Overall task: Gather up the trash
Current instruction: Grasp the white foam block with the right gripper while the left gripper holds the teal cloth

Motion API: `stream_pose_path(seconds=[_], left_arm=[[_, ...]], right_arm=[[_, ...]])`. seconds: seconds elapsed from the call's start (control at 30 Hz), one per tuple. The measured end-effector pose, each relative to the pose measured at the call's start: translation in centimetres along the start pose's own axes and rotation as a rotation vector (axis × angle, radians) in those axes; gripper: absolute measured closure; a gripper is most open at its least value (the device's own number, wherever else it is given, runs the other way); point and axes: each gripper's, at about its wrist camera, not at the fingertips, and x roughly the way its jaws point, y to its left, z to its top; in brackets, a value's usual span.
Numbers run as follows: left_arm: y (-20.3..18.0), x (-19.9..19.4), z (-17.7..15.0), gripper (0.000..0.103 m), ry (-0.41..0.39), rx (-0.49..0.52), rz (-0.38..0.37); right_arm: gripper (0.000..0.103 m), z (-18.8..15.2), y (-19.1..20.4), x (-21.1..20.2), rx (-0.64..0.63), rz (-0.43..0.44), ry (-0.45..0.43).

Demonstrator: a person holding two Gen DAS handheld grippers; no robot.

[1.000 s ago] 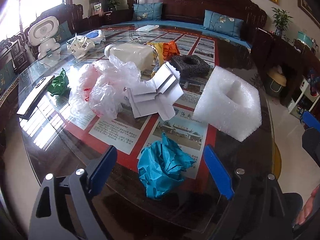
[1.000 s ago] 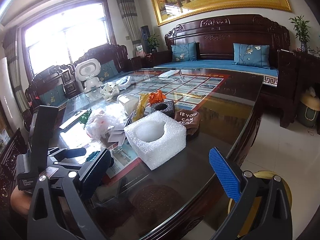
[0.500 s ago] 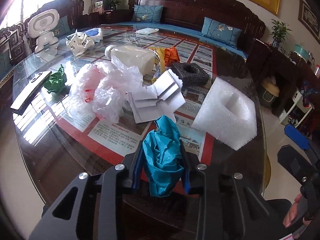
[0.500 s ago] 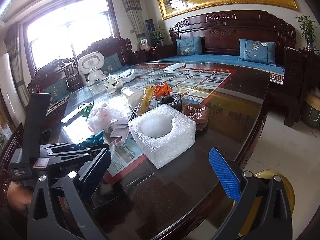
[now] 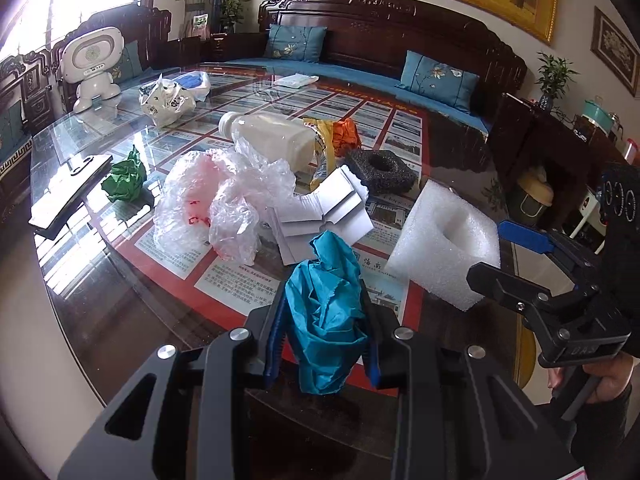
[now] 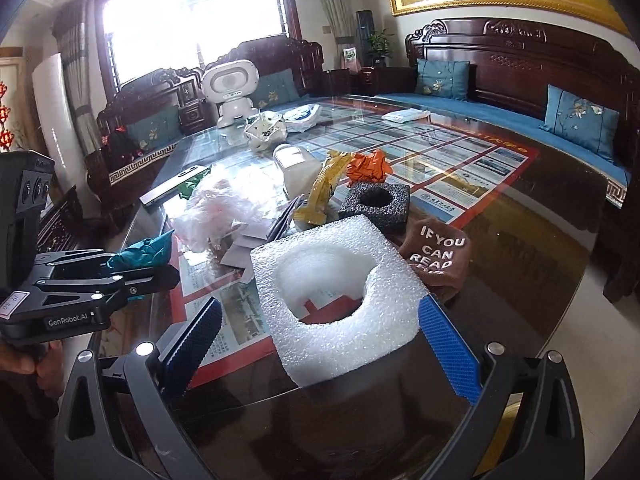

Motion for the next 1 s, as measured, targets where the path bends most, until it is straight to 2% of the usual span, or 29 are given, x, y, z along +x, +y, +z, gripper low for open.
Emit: stream_pose_path(seconds=[0.07, 0.43, 0.63, 0.8, 1.0], left_arm=[[0.0, 0.1, 0.1, 0.07, -0.004, 0.005, 0.003], [-0.2, 0.6, 0.2, 0.07, 0.007, 0.014, 0.0], [-0.1, 0.9, 0.4, 0.07, 0.012, 0.01, 0.005], [-0.4, 0.8, 0.4, 0.07, 0.014, 0.013, 0.001], [-0.5, 0.9, 0.4, 0.07, 0.015, 0.015, 0.003]], right_arm=[[0.008, 0.3, -0.2, 0.5, -0.019, -0.013, 0.018], [0.008, 1.1, 0.1, 1.7, -0.146, 0.118, 0.049], [0.008, 2.0, 0.6, 1.9, -0.264, 0.142, 0.042], [0.008, 3.1, -0.2, 3.9, -0.269, 0.234, 0.137], [0.008, 2.4, -0.1, 6.0, -0.27, 0.242, 0.222]])
